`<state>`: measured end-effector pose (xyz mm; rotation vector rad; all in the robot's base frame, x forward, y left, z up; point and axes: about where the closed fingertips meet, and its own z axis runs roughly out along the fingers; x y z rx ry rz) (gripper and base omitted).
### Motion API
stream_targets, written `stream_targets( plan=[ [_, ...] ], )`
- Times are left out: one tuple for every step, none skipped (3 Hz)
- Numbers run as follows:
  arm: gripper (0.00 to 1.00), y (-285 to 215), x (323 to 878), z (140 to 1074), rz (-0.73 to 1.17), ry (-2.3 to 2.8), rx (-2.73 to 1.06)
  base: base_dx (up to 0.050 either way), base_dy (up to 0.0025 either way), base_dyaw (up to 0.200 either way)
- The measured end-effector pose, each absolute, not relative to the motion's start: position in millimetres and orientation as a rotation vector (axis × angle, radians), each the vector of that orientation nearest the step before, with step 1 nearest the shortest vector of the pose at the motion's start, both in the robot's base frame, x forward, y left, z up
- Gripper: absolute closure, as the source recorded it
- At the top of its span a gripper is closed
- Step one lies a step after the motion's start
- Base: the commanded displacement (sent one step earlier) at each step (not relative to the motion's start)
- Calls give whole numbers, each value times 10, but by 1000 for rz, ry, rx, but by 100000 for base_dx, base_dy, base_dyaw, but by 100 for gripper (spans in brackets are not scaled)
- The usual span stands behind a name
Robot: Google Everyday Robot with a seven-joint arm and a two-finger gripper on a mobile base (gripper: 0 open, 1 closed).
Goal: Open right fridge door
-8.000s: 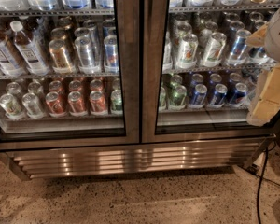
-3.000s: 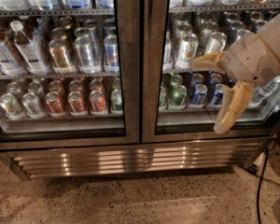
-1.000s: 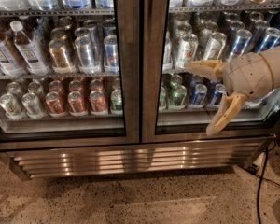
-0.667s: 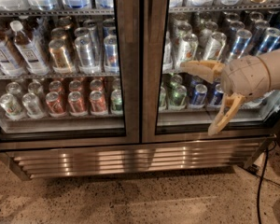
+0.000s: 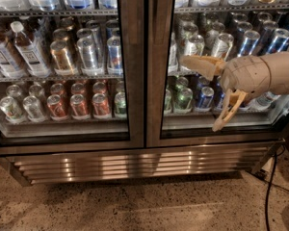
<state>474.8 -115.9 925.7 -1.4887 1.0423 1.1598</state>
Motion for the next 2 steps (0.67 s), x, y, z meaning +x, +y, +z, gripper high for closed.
stream_targets(
  plan=[
    [0,-1083,5177,9724,1118,1066,-1478,0,0,0],
    [0,-1083,5180,9725,1118,1067,-1477,0,0,0]
  ],
)
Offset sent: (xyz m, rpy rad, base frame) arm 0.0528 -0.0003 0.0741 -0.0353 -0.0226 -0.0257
